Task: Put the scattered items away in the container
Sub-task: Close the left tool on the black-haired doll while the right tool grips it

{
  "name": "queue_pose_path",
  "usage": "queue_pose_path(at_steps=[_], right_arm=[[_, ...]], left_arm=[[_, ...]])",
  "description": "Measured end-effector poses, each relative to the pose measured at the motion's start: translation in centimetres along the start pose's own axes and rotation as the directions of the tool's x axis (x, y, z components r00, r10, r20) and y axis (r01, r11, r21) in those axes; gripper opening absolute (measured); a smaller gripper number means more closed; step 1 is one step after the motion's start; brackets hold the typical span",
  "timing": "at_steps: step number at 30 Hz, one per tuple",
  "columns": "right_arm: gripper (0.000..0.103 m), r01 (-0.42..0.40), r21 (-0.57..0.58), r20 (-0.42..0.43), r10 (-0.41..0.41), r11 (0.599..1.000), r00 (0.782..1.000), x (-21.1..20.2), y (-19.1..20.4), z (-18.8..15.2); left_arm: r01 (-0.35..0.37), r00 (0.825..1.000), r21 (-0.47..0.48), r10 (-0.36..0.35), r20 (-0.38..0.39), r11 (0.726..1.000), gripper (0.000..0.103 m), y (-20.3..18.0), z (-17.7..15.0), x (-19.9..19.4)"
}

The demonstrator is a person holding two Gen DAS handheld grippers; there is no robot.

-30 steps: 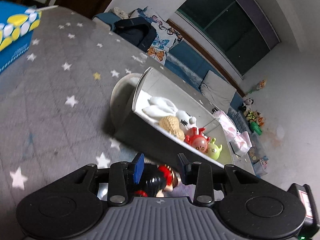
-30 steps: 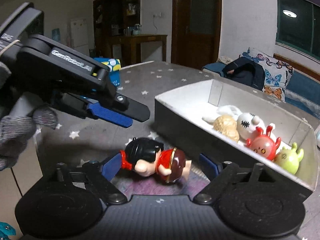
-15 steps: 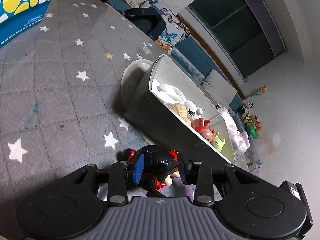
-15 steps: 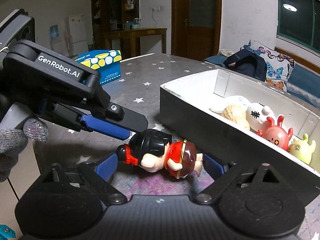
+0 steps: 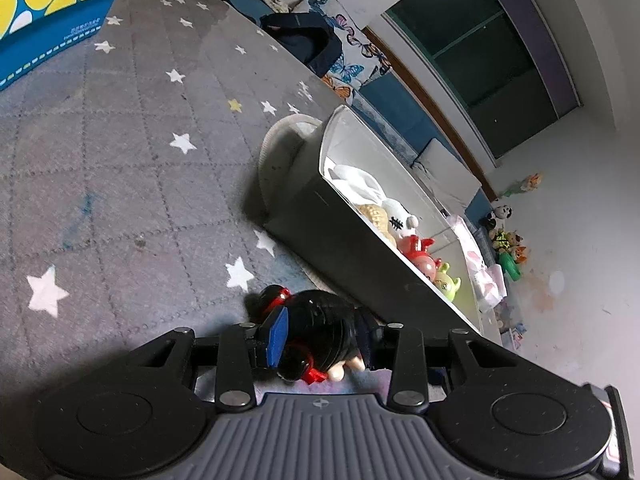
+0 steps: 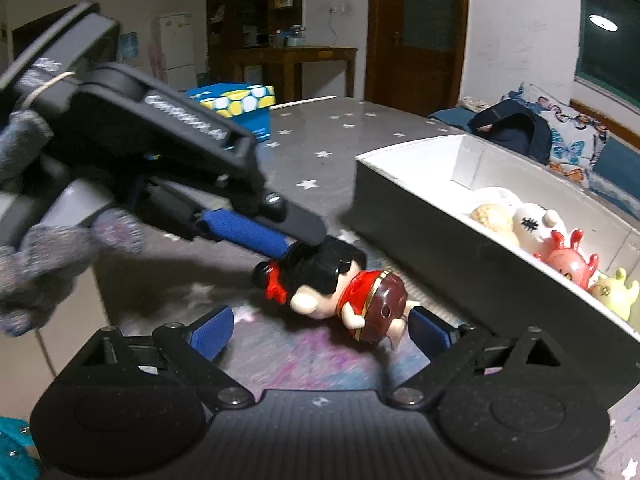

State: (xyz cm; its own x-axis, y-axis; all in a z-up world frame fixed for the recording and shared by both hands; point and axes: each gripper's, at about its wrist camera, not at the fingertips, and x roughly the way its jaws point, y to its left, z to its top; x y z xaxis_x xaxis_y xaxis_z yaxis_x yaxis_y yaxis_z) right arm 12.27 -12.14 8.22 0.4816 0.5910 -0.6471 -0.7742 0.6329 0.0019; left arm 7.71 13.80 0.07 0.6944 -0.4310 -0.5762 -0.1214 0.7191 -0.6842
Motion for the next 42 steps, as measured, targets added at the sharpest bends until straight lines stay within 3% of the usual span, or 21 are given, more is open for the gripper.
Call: queue_pose_path(at_steps=[6,12,26,38,42], right_arm=[[0.095,-0.078,-0.04,-0.003,0.078,0.996,0.997,-1.5,1.1,-0.2],[0.092,-0.052,-0.088,0.015,0.054,0.995,0.998,-1.9,0.9,0.8],[0.066,-0.053,-0.21,-0.094,0.034,0.976,0.995,2.2,1.3,1.9],[0.067,-0.073,-0.225,-0.132,0.044,0.972,0.99,3.4,1.3,2.3],[0.066,-0.085,-0.255,-0.141,0.049,0.963,0.989,3.7,1.4,2.6]], left_arm=[[0.002,1.0,-0.023,-0.002,-0.003,1.0,0.039,0.7,0.2,-0.3],[0.004,1.0,-0.037,-0.004,-0.002,0.999,0.039,1.0,0.1,-0.6],[0.007,1.0,-0.046,-0.007,-0.004,0.999,0.039,1.4,-0.7,-0.8],[0.032,0.999,-0.044,-0.032,-0.006,0.999,0.041,1.9,-0.3,-0.2],[0.028,1.0,-0.004,-0.028,-0.008,1.0,0.041,1.6,-0.3,-0.4]])
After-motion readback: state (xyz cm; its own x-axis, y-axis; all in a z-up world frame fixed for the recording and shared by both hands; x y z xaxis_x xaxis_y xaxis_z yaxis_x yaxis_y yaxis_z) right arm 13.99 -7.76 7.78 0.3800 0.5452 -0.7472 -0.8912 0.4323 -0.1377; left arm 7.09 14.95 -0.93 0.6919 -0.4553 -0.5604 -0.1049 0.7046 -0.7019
